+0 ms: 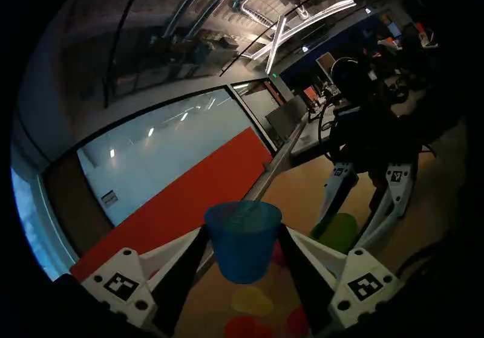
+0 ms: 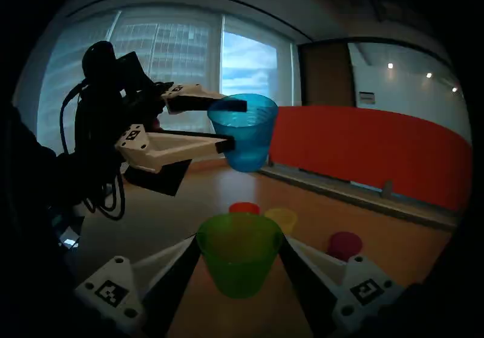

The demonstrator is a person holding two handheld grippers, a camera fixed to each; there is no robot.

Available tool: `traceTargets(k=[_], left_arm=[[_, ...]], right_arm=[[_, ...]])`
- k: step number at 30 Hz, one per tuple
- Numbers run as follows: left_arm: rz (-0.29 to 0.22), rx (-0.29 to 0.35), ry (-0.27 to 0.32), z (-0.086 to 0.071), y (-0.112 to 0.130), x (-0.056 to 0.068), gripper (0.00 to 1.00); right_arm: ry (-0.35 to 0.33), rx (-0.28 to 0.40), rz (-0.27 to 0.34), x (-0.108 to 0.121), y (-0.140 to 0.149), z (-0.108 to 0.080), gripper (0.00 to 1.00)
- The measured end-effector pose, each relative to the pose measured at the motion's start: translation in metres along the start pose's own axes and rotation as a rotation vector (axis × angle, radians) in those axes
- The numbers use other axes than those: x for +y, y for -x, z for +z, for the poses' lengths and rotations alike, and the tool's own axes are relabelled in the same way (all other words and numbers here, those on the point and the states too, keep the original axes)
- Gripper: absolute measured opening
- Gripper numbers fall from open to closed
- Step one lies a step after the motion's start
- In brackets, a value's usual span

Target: Pour water

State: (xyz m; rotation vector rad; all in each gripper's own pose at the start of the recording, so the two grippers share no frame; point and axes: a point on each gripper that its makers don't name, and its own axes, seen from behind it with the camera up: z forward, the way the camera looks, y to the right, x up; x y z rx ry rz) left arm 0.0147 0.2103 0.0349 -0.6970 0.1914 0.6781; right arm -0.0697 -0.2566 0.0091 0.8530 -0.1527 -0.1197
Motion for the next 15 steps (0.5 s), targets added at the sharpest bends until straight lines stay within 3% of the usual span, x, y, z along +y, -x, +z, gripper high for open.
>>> traceTargets(k=[15], left_arm=[[0.108,-0.007,-0.024,-0.0037,-0.0067,0.0029,0.83]], right_arm=[[-0.002,0.001,-0.002,-0.0001,-0.0009,-0.0002,0.92]])
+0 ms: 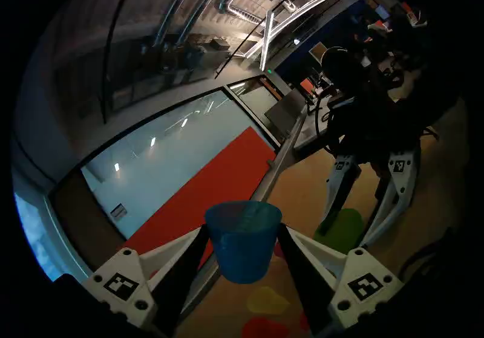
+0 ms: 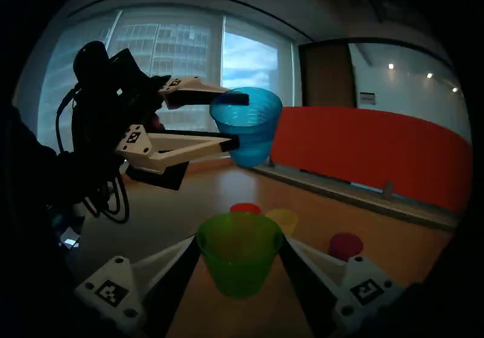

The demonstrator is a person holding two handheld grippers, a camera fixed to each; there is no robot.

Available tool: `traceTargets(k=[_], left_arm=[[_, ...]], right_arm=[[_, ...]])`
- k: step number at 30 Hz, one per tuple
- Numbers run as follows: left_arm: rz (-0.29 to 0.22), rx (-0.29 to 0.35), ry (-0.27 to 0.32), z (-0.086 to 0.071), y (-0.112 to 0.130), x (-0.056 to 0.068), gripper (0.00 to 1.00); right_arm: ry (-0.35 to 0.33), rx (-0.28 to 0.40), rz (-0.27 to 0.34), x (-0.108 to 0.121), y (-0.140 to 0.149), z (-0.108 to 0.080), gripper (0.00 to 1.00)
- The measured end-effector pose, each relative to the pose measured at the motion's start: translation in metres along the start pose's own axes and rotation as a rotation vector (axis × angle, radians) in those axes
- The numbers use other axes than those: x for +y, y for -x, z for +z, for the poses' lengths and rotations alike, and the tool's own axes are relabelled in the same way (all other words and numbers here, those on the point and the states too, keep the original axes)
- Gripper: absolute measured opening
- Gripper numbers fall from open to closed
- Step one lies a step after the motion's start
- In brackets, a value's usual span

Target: Pour water

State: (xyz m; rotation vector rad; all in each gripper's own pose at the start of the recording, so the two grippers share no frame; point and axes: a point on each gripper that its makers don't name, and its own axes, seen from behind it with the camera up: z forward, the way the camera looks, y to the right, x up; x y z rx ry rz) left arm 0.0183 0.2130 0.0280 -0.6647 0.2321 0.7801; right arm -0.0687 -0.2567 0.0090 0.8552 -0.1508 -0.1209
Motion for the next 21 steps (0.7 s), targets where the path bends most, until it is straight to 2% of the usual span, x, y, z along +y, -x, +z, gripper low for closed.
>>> traceTargets(k=[21], left_arm=[[0.138,-0.004,-0.012,0.0047,-0.0092,-0.0001,0.83]], right_arm=[[-0.001,0.008,0.003,-0.0007,-0.0014,0.0008,0.92]])
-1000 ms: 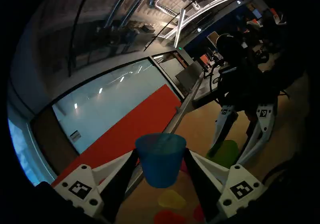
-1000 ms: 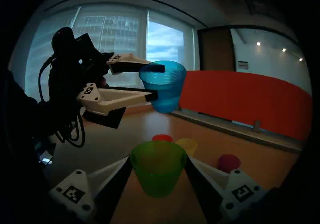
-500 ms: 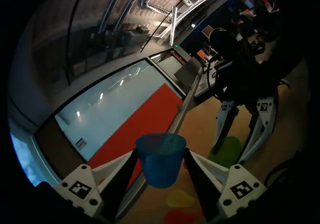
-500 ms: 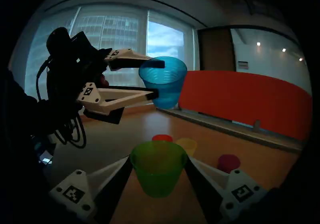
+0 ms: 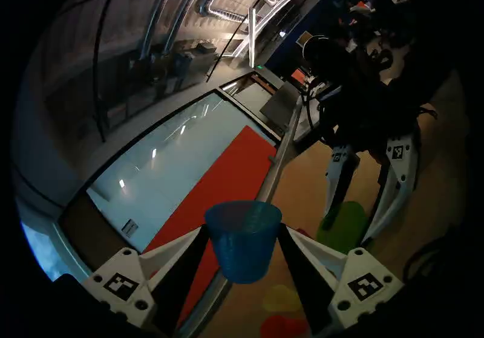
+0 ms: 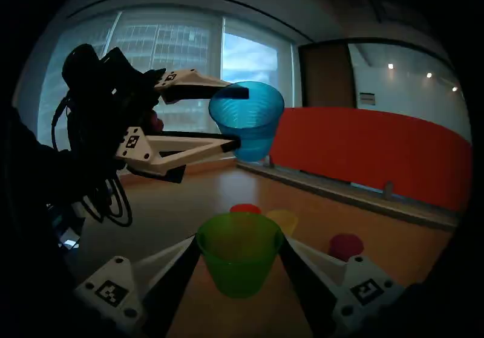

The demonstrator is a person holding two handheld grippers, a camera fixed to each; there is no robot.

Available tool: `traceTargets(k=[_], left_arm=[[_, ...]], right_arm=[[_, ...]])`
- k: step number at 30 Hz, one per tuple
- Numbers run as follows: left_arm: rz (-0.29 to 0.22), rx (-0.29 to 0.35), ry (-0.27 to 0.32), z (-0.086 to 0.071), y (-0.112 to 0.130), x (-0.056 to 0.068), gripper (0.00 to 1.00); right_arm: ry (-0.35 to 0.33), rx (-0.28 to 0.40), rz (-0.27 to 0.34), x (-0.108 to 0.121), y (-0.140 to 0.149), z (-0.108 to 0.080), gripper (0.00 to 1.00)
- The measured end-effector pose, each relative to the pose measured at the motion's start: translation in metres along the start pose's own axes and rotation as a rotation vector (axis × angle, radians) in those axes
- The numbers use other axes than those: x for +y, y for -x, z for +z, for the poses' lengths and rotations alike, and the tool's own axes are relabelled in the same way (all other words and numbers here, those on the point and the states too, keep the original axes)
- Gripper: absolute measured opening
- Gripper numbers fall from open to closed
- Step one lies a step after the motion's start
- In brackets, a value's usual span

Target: Pour water

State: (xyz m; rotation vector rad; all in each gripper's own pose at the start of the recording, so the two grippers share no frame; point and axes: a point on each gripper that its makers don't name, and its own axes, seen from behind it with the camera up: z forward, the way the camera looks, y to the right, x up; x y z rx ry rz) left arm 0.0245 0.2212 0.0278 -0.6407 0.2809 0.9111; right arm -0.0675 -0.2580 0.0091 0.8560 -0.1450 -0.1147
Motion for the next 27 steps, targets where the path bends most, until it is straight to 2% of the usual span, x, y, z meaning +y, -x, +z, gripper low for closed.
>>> traceTargets(k=[27], left_arm=[[0.117,0.004,-0.008,0.0063,-0.0065,-0.0018,0.83]], right_arm=[[0.004,0.012,0.002,0.0024,-0.0003,-0.0028,0.9]])
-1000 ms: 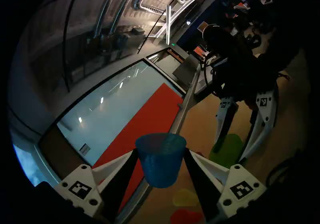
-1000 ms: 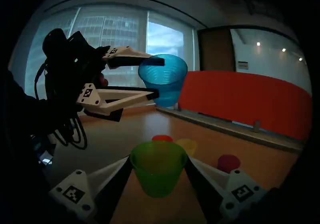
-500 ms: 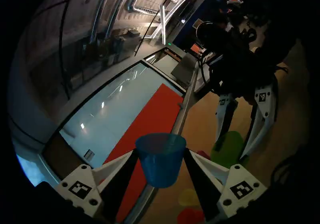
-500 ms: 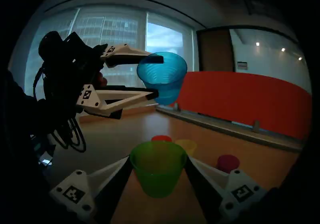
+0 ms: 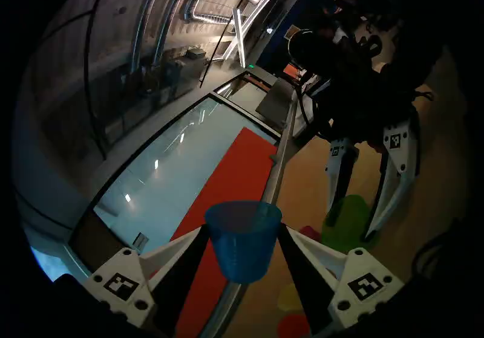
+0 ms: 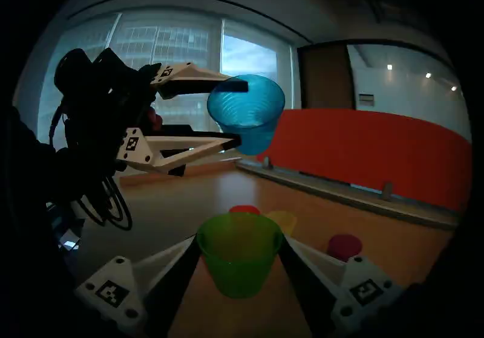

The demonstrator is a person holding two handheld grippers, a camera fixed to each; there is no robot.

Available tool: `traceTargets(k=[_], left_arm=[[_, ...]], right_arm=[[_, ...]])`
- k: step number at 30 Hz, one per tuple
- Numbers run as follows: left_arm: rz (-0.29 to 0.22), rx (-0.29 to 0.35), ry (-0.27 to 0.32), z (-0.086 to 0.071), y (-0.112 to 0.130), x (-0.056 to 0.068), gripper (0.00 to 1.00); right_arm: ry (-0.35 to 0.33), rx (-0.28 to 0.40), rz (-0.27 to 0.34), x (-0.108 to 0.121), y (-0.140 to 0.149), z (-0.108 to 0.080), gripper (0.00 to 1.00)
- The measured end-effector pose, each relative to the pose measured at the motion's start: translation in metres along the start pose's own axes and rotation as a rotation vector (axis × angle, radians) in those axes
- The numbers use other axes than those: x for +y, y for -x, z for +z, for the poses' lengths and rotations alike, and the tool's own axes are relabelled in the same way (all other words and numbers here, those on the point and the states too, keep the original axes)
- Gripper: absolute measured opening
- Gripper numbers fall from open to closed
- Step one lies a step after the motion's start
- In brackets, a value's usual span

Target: Pour water

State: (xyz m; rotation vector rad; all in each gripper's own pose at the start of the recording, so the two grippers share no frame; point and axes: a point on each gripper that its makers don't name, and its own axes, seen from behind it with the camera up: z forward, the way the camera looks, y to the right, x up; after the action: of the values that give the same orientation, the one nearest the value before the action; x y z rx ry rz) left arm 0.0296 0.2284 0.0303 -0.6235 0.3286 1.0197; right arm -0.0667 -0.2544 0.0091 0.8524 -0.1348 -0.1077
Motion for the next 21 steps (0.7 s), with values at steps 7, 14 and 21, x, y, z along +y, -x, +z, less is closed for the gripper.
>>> traceTargets(k=[7,14,21], left_arm=[[0.024,0.001,0.005,0.0021,-0.0028,0.0009,0.83],[0.062,0.002,0.006,0.0028,-0.006,0.0023,0.83],[0.099,0.004,0.002,0.0028,-0.0099,0.0032,0.83]], right_arm=[[0.0,0.004,0.001,0.0008,-0.0007,-0.0003,0.91],[0.003,0.007,0.003,0.0025,-0.0005,-0.0002,0.9],[0.008,0.01,0.006,0.0044,-0.0005,-0.001,0.9]])
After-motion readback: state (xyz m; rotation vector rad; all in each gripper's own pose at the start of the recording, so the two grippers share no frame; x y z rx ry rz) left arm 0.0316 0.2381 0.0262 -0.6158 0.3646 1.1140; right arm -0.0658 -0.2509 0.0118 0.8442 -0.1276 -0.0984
